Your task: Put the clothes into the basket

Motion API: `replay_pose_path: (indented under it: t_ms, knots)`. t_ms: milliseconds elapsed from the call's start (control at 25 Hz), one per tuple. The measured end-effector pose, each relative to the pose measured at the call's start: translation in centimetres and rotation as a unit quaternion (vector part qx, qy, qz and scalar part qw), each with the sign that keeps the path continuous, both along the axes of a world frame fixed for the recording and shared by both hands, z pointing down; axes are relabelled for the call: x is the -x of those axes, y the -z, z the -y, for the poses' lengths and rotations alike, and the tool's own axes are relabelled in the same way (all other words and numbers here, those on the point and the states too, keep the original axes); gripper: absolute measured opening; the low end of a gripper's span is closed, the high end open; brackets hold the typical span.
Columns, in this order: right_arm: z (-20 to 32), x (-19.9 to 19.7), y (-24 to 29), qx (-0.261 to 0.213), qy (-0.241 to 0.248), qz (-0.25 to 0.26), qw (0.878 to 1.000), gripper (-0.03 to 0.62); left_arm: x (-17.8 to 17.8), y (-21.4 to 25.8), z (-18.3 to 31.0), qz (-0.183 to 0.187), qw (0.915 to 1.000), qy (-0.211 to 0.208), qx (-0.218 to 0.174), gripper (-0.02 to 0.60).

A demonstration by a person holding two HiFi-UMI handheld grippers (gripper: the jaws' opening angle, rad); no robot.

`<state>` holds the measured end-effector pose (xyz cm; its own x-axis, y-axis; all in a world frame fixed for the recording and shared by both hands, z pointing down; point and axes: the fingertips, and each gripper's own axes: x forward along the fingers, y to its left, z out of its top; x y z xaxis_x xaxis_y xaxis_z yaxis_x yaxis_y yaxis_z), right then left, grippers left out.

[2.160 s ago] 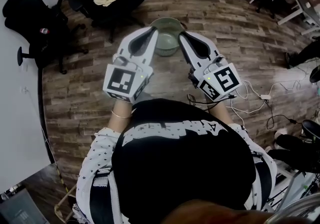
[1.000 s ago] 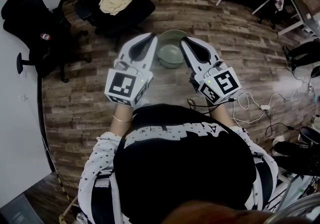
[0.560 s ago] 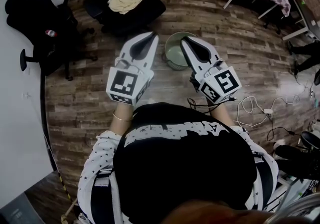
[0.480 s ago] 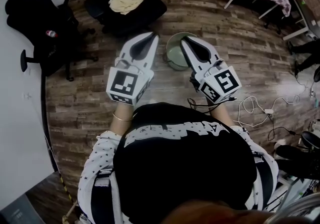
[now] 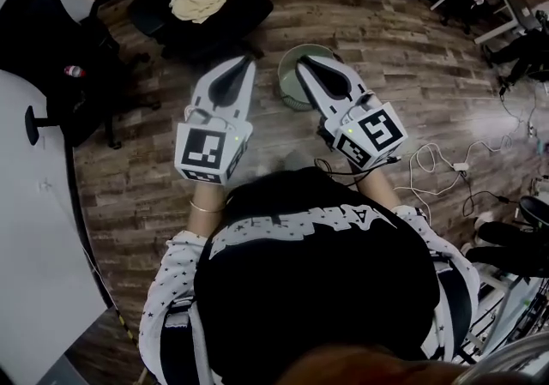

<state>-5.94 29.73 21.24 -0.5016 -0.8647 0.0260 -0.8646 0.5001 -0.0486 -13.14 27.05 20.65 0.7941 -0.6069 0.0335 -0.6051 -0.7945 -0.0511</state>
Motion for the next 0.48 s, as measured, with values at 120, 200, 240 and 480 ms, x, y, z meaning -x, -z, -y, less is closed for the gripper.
replay_pose_path:
  t_ms: [120, 200, 240, 480]
  knots:
    - [0.4, -0.1, -0.2, 0.006, 0.003, -0.002, 1.0, 0.034, -0.1, -0.4, 0.3, 0.004, 1.0, 0.003, 0.003, 0.014]
    - [1.0, 0.0, -0.3, 0.008, 0.007, -0.004, 1.0, 0.034, 0.1, -0.8, 0.7, 0.005, 0.9999, 0.008, 0.007, 0.014]
    - [1.4, 0.1, -0.4, 0.01, 0.011, -0.006, 1.0, 0.034, 0.3, -0.9, 1.0, 0.005, 0.9999, 0.012, 0.01, 0.014]
    - [4.6, 0.9, -0.1, -0.006, 0.039, -0.006, 0.999, 0.034, 1.6, -1.0, 3.3, 0.006, 0.9992, 0.038, 0.01, 0.014]
